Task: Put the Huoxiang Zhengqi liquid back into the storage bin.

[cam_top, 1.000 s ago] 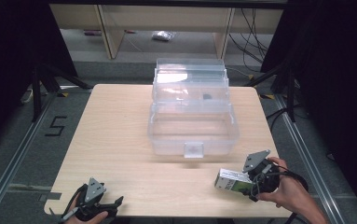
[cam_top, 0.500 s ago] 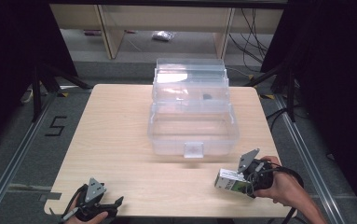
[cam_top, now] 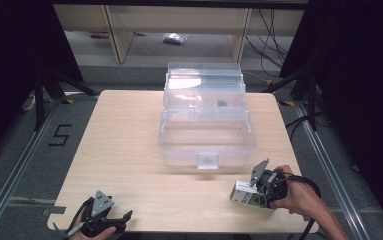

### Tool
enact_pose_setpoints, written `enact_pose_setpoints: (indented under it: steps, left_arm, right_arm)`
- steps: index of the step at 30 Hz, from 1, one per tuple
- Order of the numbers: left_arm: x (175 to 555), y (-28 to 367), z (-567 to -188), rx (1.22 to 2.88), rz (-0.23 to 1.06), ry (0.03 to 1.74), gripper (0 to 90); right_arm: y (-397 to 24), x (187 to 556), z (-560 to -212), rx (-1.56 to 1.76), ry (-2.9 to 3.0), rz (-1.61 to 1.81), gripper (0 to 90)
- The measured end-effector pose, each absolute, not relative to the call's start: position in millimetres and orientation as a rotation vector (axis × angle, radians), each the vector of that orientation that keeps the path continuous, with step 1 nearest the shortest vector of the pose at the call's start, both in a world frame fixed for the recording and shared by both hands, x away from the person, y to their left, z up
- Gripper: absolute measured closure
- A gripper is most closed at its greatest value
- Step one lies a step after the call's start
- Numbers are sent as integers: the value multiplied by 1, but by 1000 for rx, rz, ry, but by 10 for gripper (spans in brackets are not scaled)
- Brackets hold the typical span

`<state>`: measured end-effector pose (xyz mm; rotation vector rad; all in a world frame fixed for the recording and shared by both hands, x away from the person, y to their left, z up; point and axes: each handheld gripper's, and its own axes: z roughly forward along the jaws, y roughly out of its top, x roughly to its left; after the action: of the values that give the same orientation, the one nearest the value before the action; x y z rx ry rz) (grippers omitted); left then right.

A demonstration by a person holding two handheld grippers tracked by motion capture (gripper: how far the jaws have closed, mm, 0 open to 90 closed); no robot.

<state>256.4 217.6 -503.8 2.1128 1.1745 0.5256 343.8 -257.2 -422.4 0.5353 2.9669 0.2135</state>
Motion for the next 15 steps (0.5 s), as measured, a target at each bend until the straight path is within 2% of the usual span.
enact_pose_setpoints:
  steps: [8,15]
  left_arm:
    - [256,218,-504,2115,524,1175,152]
    - [256,218,-504,2111,525,1180,152]
  right_arm:
    - [-258,349,-424,466,3007,183,635]
    - [-252,350,-419,422,3032,136,640]
